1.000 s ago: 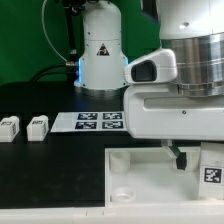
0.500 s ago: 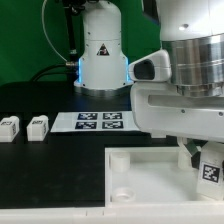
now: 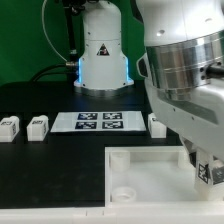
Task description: Assemble one leg
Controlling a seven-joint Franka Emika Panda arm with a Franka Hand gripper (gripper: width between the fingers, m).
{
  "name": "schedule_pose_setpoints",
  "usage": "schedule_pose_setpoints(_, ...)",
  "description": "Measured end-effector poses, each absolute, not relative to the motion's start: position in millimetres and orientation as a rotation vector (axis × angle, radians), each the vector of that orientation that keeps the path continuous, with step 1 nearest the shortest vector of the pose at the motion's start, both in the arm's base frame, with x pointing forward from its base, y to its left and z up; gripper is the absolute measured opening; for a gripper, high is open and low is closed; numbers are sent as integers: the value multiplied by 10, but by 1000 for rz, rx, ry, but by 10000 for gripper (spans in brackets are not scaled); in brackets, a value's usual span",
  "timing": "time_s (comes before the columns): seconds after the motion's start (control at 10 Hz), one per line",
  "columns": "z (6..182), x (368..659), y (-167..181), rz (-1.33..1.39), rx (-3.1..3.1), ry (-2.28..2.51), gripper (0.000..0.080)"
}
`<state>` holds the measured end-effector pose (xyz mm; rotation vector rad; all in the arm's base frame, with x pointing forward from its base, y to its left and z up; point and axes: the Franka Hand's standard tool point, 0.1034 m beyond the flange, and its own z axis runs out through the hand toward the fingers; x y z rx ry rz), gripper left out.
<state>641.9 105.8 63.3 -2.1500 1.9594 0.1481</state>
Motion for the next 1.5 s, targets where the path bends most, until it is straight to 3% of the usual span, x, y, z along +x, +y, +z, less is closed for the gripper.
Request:
schedule_pose_setpoints(0.3, 621, 6374, 1060, 230, -1710, 2306, 300)
schedule_pose_setpoints(0.8, 630, 6379, 1053, 250, -1496, 2468, 301)
schedule_pose_setpoints(1.0, 617, 6372, 1057, 252, -1498, 2470, 541)
schedule_pose_setpoints(1.1, 613, 6370, 1059, 252, -1499, 2470, 541)
schedule_pose_setpoints(1.2, 618, 6368, 1061, 252, -1500, 2468, 630)
schedule_pose_setpoints(1.3, 664, 6349, 1067, 251, -1508, 2460, 644)
schedule_pose_setpoints(1.5, 938, 6346, 1051, 242, -1497, 2438, 649)
